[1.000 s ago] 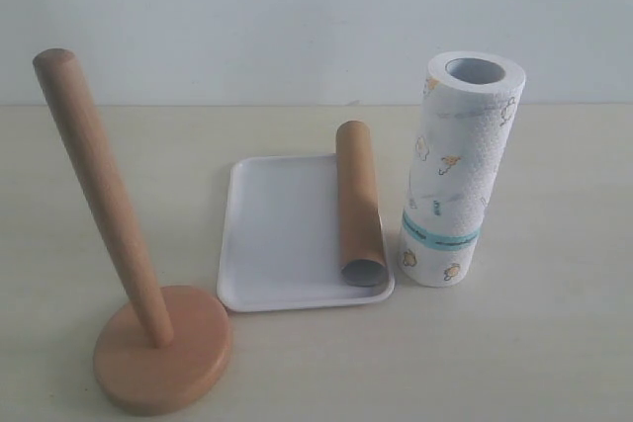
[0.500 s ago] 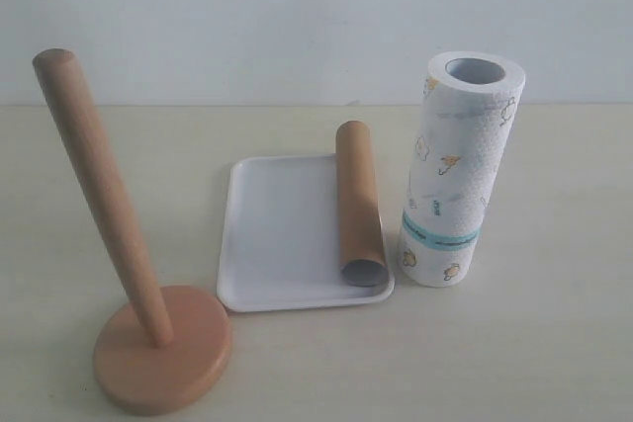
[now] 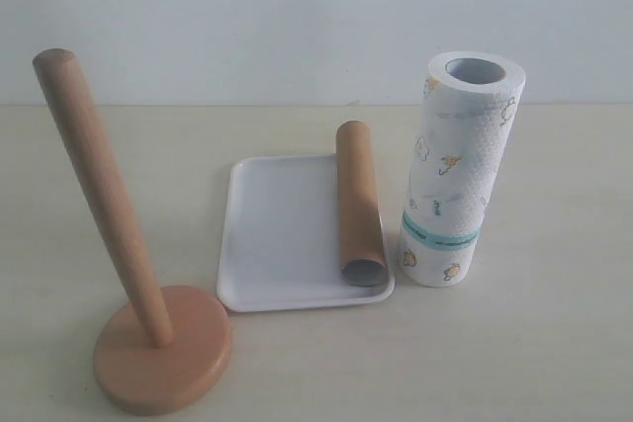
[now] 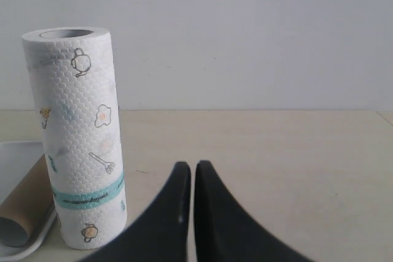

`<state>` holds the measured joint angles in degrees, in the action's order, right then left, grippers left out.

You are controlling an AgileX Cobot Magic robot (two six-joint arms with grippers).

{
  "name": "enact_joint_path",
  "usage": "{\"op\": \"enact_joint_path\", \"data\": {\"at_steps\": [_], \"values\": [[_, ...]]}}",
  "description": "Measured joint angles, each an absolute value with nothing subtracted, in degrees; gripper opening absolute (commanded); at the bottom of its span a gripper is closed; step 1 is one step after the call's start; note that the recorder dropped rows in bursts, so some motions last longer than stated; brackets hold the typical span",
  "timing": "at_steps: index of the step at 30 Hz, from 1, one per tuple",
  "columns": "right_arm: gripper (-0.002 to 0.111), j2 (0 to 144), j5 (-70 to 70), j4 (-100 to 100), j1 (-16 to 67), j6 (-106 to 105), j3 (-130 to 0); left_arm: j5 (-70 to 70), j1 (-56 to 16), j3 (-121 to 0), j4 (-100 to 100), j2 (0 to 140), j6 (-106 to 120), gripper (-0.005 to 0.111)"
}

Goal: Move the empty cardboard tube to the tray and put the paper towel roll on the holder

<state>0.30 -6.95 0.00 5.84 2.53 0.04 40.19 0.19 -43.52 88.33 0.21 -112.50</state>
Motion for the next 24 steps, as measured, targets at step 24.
{"op": "enact_joint_path", "data": {"at_steps": [24], "values": [[0.003, 0.3, -6.9, 0.0, 5.8, 2.5, 0.0, 31.9, 0.8, -9.6, 15.9, 0.5, -70.8, 0.004]]}}
